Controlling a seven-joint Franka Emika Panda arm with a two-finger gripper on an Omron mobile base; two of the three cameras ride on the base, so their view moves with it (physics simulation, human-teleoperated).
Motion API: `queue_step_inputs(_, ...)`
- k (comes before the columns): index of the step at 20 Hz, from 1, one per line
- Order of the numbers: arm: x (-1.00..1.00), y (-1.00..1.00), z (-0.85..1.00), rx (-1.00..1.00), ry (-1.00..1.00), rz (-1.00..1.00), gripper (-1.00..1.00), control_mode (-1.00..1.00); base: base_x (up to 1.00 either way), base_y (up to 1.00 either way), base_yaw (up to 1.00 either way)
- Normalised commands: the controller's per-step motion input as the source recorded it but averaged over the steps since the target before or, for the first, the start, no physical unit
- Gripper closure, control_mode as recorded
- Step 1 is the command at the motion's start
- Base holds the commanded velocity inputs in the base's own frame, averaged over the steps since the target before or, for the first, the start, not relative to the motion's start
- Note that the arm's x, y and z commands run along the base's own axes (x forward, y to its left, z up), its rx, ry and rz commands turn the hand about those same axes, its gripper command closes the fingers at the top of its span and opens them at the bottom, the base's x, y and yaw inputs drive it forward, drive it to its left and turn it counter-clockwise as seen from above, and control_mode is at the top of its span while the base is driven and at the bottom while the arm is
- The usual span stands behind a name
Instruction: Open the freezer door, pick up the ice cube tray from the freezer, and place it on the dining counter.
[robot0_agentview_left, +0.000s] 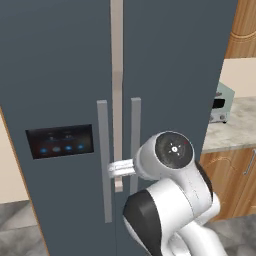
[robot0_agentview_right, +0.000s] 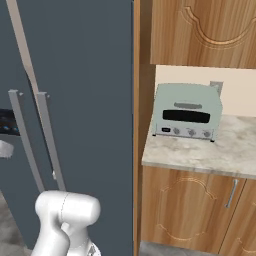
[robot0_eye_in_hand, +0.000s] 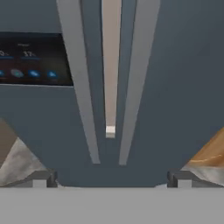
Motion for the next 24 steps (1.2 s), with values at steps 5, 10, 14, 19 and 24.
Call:
queue_step_inputs(5,-0.06,0.26,0.00,0.10,-0.56,-0.03,-1.00,-1.00,0.00,0.00,0.00)
queue_step_inputs(10,0.00,-0.16,-0.02,0.08,-0.48,0.00,-1.00,-1.00,0.00,0.00,0.00)
queue_step_inputs(14,0.20,-0.11,-0.21,0.01,-0.37,0.00,-1.00,-1.00,0.00,0.00,0.00)
queue_step_inputs(19,0.33,-0.12,-0.12,0.00,-0.31,0.00,-1.00,-1.00,0.00,0.00,0.00)
queue_step_inputs(24,0.55,-0.07,-0.24,0.00,-0.21,0.00,-1.00,-1.00,0.00,0.00,0.00)
